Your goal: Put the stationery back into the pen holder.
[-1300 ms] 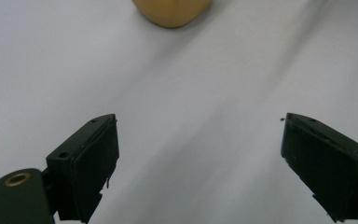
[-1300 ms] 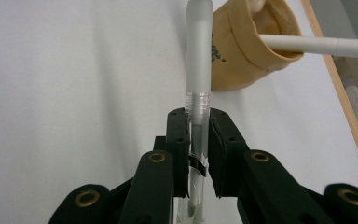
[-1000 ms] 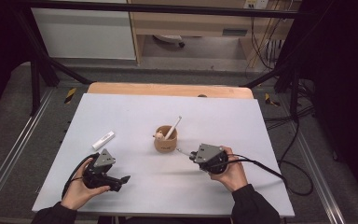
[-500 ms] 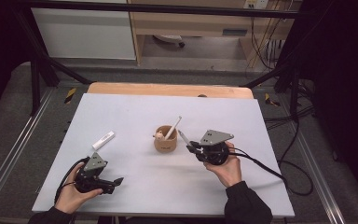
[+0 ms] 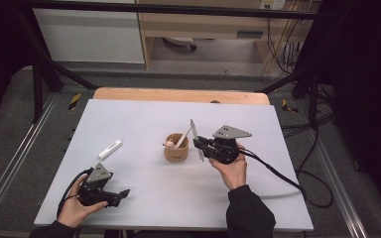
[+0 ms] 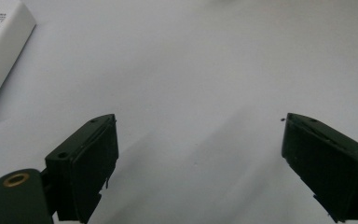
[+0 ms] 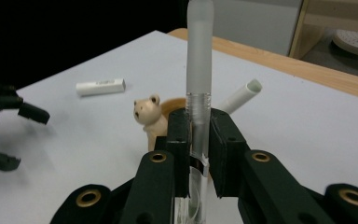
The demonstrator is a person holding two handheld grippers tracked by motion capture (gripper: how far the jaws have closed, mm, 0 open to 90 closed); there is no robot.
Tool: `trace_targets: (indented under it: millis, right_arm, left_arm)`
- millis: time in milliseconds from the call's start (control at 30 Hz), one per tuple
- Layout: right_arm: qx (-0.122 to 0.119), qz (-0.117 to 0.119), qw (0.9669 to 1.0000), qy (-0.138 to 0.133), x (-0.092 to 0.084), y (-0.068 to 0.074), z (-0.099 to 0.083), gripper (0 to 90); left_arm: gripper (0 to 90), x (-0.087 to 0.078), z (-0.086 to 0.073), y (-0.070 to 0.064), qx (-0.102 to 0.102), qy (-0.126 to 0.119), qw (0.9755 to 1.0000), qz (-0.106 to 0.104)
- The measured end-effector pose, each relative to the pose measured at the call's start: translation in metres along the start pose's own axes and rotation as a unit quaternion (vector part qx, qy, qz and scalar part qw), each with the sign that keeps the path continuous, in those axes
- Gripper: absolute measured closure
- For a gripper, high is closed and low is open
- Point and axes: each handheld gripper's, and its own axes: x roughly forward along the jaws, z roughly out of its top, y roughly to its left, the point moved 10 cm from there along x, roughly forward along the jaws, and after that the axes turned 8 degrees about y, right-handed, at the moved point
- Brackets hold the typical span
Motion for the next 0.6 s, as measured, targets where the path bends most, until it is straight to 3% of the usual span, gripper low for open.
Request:
trace_targets:
  millis: [267, 600]
  right_arm:
    - [0.027, -0.002, 0.9985, -0.048, 0.013, -0.001, 0.027, 79.5]
    - [0.053, -0.004, 0.9953, -0.081, 0.039, -0.007, 0.039, 79.5]
  left_arm:
    - [10.9, 0.000, 0.000, 0.000, -0.002, -0.002, 1.0000, -0.003]
    - [10.9, 0.000, 0.000, 0.000, -0.002, -0.003, 1.0000, -0.003]
